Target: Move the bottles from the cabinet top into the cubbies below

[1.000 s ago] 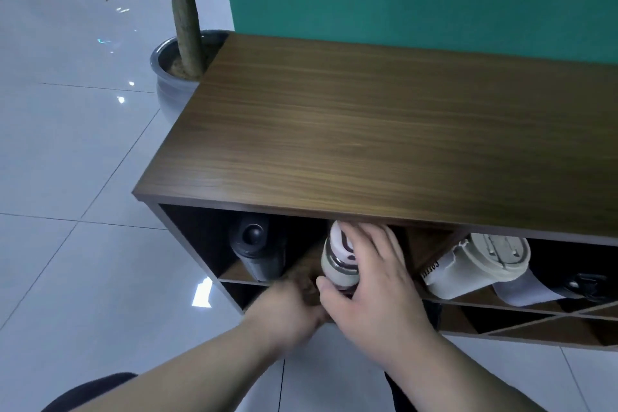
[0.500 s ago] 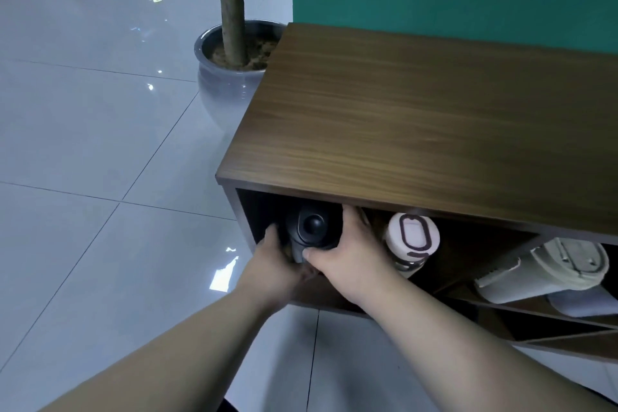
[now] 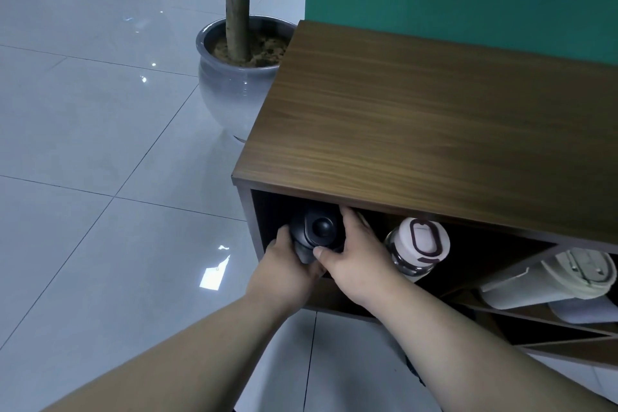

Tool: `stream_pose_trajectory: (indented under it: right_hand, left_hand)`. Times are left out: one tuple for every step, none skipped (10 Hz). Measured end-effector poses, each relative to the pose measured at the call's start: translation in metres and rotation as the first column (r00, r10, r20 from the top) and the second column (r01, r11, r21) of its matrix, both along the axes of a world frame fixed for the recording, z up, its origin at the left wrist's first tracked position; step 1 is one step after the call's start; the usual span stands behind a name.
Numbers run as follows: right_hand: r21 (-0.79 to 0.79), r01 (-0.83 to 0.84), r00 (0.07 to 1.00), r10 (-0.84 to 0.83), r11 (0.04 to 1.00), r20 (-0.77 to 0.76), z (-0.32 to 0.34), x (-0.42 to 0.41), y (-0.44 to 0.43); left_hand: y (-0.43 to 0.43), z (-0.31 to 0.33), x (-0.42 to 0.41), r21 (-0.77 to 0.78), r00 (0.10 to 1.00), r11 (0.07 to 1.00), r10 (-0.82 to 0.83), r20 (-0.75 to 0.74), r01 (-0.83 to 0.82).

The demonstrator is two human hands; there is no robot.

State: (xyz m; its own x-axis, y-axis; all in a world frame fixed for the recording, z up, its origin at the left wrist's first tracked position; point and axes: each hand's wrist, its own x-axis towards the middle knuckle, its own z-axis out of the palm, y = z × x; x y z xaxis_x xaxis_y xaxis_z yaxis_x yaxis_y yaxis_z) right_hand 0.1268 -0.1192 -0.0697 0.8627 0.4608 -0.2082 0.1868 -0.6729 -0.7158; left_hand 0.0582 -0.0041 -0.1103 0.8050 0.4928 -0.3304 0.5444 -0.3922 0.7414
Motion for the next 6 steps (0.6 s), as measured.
stream_pose_trajectory:
  right_hand:
    - [0.003,0.018,1.0,-0.018,1.0,0.02,-0.002,-0.002,0.0]
    - [0.013,0.04,0.999,-0.041,0.999,0.018,-0.004,-0.007,0.001]
    - [0.05,0.042,0.999,-0.044,0.998,0.031,-0.007,-0.011,0.001]
    - [0.056,0.061,0.997,-0.063,0.997,0.046,-0.007,-0.015,-0.002]
    - [0.022,0.052,0.998,-0.053,0.998,0.036,-0.009,-0.02,-0.014]
    - [-0.011,0.043,0.998,-0.044,0.999,-0.045,-0.003,-0.026,-0.033]
  left_hand:
    - [0.006,-0.002,0.0,-0.013,1.0,1.0,-0.026,0.01,0.026]
    - [0.012,-0.003,-0.001,-0.033,0.998,0.998,-0.047,0.033,0.048]
    - [0.013,-0.005,-0.002,-0.034,0.998,0.998,-0.05,0.044,0.051]
    - [0.013,-0.005,-0.003,-0.051,0.999,0.998,-0.026,0.022,0.027]
    - [0.013,-0.005,-0.005,-0.079,0.998,0.997,-0.011,-0.057,0.007]
    - [0.009,0.002,-0.013,-0.132,0.988,0.991,-0.032,-0.151,0.012]
